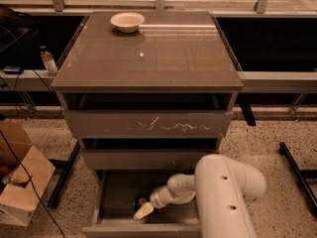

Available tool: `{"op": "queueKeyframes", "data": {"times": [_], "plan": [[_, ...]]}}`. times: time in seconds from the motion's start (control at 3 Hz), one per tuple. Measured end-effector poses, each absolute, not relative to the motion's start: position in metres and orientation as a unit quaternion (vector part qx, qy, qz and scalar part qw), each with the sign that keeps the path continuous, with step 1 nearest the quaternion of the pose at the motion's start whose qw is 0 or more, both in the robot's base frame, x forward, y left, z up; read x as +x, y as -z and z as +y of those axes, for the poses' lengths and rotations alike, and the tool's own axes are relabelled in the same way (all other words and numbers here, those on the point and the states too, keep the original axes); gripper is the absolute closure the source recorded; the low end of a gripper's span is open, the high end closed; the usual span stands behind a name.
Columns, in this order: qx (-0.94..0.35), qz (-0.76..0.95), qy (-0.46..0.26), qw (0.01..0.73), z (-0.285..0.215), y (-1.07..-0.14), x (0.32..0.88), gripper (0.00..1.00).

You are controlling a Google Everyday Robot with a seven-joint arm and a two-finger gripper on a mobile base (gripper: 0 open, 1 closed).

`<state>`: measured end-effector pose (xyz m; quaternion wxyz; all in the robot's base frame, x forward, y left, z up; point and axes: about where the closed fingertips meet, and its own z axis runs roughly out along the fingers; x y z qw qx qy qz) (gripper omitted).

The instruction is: Pick pepsi can from bottom drawer and place on counter

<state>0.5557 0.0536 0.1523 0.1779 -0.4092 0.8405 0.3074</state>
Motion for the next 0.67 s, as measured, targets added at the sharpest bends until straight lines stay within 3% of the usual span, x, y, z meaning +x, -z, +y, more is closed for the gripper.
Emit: {"op": "queueKeyframes", "data": {"times": [0.67], "plan": [[-0.406,0.849,-0.302,0.155,0.043,-0.130,0.536,0.41]]}}
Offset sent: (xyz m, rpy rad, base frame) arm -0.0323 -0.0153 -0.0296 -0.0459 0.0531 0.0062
